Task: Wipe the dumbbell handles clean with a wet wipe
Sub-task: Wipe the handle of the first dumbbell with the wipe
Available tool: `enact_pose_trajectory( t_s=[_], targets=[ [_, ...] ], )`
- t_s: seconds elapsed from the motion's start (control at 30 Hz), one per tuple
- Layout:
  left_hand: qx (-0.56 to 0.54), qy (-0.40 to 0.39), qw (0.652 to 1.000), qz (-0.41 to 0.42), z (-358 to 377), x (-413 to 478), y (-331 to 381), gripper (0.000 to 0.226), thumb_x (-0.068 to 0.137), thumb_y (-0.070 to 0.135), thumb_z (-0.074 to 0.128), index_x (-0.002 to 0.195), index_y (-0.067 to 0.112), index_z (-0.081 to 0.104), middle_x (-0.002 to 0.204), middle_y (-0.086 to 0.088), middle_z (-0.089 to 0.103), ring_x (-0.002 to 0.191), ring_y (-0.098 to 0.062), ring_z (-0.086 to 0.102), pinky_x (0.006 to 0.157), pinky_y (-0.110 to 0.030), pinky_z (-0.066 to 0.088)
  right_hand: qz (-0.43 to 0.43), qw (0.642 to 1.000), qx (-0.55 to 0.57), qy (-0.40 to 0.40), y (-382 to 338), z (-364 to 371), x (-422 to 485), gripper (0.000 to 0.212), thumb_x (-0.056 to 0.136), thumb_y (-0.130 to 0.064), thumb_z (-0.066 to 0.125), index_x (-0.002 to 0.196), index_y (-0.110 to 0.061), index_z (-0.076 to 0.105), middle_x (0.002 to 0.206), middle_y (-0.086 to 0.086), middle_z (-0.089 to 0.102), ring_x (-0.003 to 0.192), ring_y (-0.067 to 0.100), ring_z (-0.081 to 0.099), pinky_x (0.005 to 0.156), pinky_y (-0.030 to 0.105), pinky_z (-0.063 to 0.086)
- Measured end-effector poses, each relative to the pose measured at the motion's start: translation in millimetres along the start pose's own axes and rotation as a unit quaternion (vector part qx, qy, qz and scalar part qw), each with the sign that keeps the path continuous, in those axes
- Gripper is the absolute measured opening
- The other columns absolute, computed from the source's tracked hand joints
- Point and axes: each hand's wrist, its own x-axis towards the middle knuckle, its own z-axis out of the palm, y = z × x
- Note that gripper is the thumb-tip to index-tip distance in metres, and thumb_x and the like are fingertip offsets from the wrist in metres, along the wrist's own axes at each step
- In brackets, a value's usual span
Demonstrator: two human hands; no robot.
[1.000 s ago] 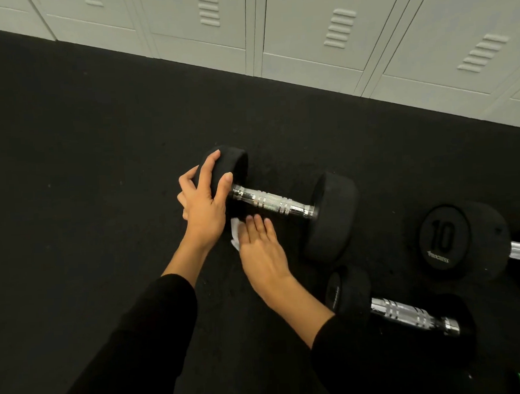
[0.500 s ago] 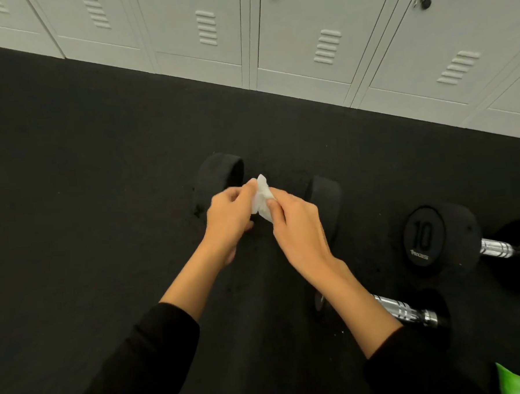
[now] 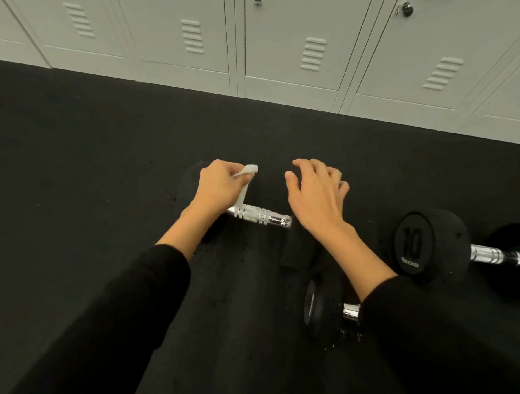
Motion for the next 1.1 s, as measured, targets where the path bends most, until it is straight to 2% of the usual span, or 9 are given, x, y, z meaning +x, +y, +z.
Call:
enact_pose_trajectory(
  t_s=[0.17, 0.3, 0.43, 0.5, 0.57, 0.7, 0.83, 0.93, 1.1],
  targets=[
    [0.244, -0.004, 0.969, 0.033, 38.2, 26.1, -38.6, 0.026, 0.094, 0.013, 0.054, 0.112, 0.020, 0.070, 0.101, -0.011, 0.067, 0.088, -0.029, 0.065, 0.080, -0.043, 0.054, -0.065, 0.988, -0.133, -0.041, 15.1, 28.1, -4.2, 0.038, 0.096, -0.039, 0.035, 0.118, -0.023, 0.061, 0.140, 0.006, 0.046, 0.126, 0.028, 0.039, 0.100, 0.048, 0.030],
    [0.181, -0.055, 0.981, 0.049, 51.3, 12.3, -48.4, 0.026, 0.098, 0.029, 0.050, 0.102, 0.011, 0.069, 0.088, -0.010, 0.068, 0.085, -0.027, 0.064, 0.072, -0.034, 0.048, -0.061, 0.988, -0.139, -0.031, 15.4, 28.7, -6.2, 0.034, 0.093, -0.037, 0.039, 0.113, -0.023, 0.062, 0.139, 0.005, 0.047, 0.125, 0.027, 0.040, 0.099, 0.046, 0.032],
    [0.190, -0.105, 0.951, 0.220, 36.8, -13.9, -59.2, 0.033, 0.092, 0.000, 0.053, 0.122, 0.010, 0.064, 0.122, -0.008, 0.066, 0.119, -0.021, 0.059, 0.101, -0.024, 0.039, -0.058, 0.987, -0.144, -0.027, 14.9, 29.8, -9.8, 0.033, 0.092, -0.037, 0.041, 0.112, -0.023, 0.062, 0.139, 0.005, 0.047, 0.127, 0.026, 0.039, 0.101, 0.046, 0.032],
    [0.215, -0.095, 0.939, 0.250, 29.1, -15.2, -66.0, 0.039, 0.092, -0.003, 0.054, 0.126, 0.012, 0.062, 0.129, -0.007, 0.062, 0.126, -0.020, 0.054, 0.108, -0.028, 0.036, -0.059, 0.987, -0.148, -0.020, 14.7, 30.2, -11.5, 0.032, 0.091, -0.037, 0.042, 0.111, -0.023, 0.063, 0.139, 0.005, 0.047, 0.127, 0.027, 0.039, 0.101, 0.046, 0.032],
    [0.212, -0.100, 0.948, 0.215, 27.4, -3.5, -67.5, 0.034, 0.091, 0.001, 0.055, 0.119, 0.017, 0.066, 0.117, -0.005, 0.068, 0.112, -0.022, 0.062, 0.100, -0.037, 0.047, -0.058, 0.987, -0.150, -0.013, 14.9, 31.6, -13.2, 0.031, 0.091, -0.036, 0.043, 0.109, -0.022, 0.063, 0.139, 0.005, 0.047, 0.128, 0.027, 0.039, 0.100, 0.046, 0.032],
    [0.210, -0.138, 0.967, 0.050, 41.0, 34.6, -44.1, 0.024, 0.095, 0.030, 0.055, 0.103, 0.015, 0.071, 0.096, -0.009, 0.069, 0.094, -0.024, 0.063, 0.080, -0.036, 0.050, -0.053, 0.987, -0.152, -0.023, 15.3, 31.9, -14.4, 0.031, 0.091, -0.037, 0.041, 0.109, -0.023, 0.063, 0.141, 0.005, 0.045, 0.130, 0.027, 0.036, 0.102, 0.047, 0.031],
    [0.179, -0.215, 0.956, 0.092, 55.3, 27.1, -29.0, 0.026, 0.098, 0.039, 0.048, 0.113, 0.023, 0.061, 0.106, -0.003, 0.067, 0.097, -0.020, 0.062, 0.083, -0.039, 0.051, -0.061, 0.987, -0.150, -0.019, 14.9, 30.5, -15.6, 0.032, 0.091, -0.037, 0.041, 0.109, -0.023, 0.062, 0.140, 0.005, 0.046, 0.130, 0.028, 0.038, 0.102, 0.047, 0.031],
    [0.175, -0.205, 0.955, 0.126, 40.6, 20.2, -42.7, 0.021, 0.098, 0.034, 0.048, 0.107, 0.021, 0.062, 0.094, -0.003, 0.067, 0.087, -0.019, 0.062, 0.078, -0.038, 0.051, -0.057, 0.987, -0.149, -0.018, 15.5, 30.4, -16.1, 0.031, 0.090, -0.037, 0.042, 0.109, -0.023, 0.062, 0.141, 0.005, 0.046, 0.130, 0.028, 0.037, 0.102, 0.046, 0.030],
    [0.256, -0.183, 0.949, 0.033, 41.0, 47.1, -42.9, 0.022, 0.097, 0.027, 0.051, 0.110, 0.020, 0.068, 0.101, -0.008, 0.063, 0.099, -0.027, 0.060, 0.077, -0.033, 0.045, -0.051, 0.988, -0.145, -0.013, 15.3, 33.0, -16.6, 0.029, 0.089, -0.036, 0.043, 0.104, -0.023, 0.064, 0.140, 0.005, 0.047, 0.130, 0.027, 0.037, 0.101, 0.046, 0.030]
  ],
)
